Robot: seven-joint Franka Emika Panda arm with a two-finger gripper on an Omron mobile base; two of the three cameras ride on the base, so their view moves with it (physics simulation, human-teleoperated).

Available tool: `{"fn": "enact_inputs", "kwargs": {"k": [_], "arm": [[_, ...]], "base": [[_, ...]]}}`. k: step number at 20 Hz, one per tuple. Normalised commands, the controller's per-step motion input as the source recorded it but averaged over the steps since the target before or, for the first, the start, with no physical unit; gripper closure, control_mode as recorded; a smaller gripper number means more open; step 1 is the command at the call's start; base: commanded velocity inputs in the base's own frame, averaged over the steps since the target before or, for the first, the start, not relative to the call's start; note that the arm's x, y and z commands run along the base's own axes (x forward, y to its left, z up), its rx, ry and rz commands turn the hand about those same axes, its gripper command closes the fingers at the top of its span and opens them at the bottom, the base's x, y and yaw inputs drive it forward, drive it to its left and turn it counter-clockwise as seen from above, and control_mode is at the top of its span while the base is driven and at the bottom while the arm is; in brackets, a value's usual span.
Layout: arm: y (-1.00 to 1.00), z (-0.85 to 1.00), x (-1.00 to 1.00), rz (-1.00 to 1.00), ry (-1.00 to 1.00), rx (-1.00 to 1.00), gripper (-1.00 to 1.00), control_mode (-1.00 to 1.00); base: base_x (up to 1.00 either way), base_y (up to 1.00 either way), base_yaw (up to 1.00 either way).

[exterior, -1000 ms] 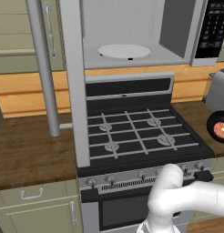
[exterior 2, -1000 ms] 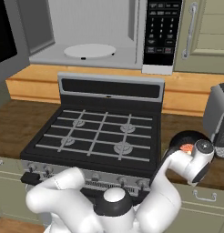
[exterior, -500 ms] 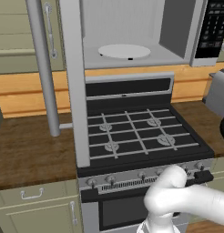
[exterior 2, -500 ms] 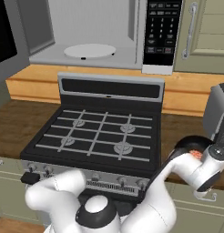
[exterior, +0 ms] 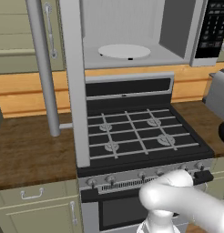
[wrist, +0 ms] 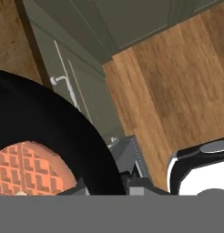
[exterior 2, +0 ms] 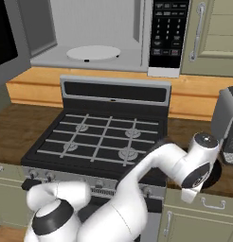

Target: Open the microwave, place the bowl with waffle inside the microwave, then close the microwave door and turn it on.

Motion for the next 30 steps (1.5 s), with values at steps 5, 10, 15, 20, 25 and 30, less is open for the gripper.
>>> {"fn": "enact_inputs", "kwargs": {"k": [5,10,15,20,25,30], "arm": [[0.90,0.73,-0.69,0.00,0.00,0.00,1.00,-1.00],[0.99,0.64,-0.59,0.01,0.00,0.00,1.00,-1.00],[1.00,0.64,-0.22,0.07,-0.03,0.00,1.00,-1.00],[1.00,0.80,0.00,0.05,-0.03,0.00,1.00,-1.00],[0.72,1.00,-0.08,0.03,-0.08,0.00,1.00,-1.00],[0.58,0.97,-0.20,0.08,-0.12,0.00,1.00,-1.00]], "base": [[0.00,0.00,0.00],[0.00,0.00,0.00],[0.00,0.00,0.00],[0.00,0.00,0.00],[0.00,0.00,0.00],[0.00,0.00,0.00]]}}
